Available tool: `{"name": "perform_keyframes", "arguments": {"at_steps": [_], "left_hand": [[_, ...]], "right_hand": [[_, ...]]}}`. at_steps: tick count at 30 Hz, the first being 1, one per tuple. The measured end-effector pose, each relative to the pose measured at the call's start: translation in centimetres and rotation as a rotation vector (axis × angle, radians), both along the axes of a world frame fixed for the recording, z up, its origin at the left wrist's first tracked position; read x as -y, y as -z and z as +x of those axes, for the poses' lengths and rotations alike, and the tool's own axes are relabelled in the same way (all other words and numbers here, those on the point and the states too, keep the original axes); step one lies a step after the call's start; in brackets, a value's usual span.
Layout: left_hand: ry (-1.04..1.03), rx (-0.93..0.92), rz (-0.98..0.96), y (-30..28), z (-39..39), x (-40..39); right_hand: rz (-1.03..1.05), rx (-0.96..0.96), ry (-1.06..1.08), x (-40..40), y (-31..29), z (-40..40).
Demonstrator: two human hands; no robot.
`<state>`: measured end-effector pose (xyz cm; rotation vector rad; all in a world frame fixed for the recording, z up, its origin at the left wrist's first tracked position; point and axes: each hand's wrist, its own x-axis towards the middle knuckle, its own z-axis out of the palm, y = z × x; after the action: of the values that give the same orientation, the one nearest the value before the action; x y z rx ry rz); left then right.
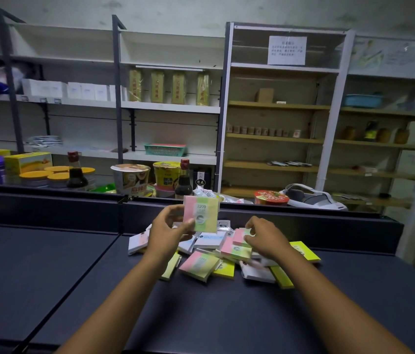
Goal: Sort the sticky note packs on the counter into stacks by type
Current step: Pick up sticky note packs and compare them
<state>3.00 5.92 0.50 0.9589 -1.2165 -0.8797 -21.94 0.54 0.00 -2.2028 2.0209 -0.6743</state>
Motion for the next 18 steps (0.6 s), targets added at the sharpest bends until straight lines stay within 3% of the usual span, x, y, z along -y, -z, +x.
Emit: {"name": "perform_keyframes", "arguments": {"at_steps": [9,18], "left_hand": [[0.007,-0.037,-0.008,-0.2,-0.6,-0.5],[-0.018,-0.010,-0.015,-0.3,-0.5,-0.3]], "right_hand": [[0.096,0.242,0.232,2.2,2.0,-1.3],[0.243,0.181,0.317,3.7,2.4,-0.7]]}}
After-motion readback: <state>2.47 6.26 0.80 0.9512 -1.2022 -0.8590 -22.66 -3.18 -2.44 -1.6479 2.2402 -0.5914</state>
